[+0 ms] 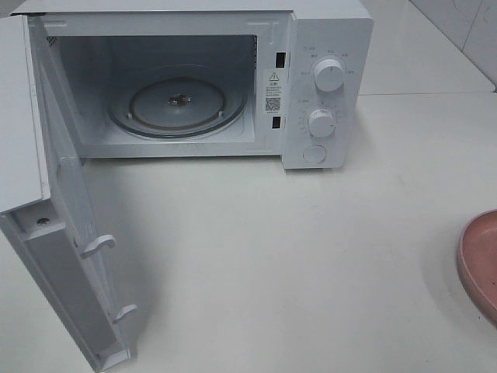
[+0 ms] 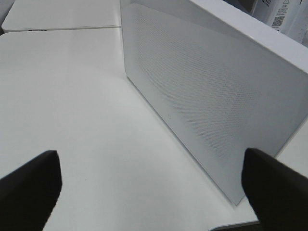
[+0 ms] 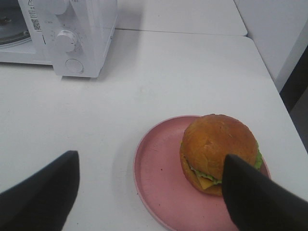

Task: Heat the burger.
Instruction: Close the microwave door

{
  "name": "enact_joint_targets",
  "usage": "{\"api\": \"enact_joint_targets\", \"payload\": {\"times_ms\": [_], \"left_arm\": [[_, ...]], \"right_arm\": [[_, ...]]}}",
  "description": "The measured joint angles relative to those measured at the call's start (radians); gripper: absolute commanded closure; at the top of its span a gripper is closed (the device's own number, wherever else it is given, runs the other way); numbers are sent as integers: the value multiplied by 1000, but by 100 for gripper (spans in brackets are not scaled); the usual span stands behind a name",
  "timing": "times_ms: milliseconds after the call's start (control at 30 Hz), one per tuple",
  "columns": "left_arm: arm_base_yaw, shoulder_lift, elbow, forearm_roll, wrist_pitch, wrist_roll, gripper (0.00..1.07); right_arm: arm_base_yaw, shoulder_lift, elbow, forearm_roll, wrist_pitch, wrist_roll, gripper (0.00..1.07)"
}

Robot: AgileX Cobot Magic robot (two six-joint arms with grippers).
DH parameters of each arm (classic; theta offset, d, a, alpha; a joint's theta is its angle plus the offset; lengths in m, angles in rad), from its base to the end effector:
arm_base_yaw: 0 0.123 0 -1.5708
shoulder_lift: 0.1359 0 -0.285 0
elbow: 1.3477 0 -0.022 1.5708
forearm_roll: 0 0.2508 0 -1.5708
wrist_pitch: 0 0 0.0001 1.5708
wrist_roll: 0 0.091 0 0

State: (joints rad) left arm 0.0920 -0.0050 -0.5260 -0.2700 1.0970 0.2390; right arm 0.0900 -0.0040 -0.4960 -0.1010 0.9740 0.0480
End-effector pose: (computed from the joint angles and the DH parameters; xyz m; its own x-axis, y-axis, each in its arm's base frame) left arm -0.0099 -0.0226 0.2839 -0.4287 0.0708 -0.9007 0.1718 0.9851 -0.0043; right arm -0.0012 -0.0077 0.2836 -0.3734 -0.0426 -0.9267 -0.0159 0.9991 -0.0395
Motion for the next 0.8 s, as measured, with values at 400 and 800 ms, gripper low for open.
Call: {"api": "enact_joint_targets", "payload": {"times_ms": [400, 800], "left_arm": [[0, 0, 0, 0, 0, 0, 13], [0, 0, 0, -3, 0, 0, 13]], "right_arm": [[0, 0, 0, 0, 0, 0, 31], [0, 0, 0, 0, 0, 0, 31]]}}
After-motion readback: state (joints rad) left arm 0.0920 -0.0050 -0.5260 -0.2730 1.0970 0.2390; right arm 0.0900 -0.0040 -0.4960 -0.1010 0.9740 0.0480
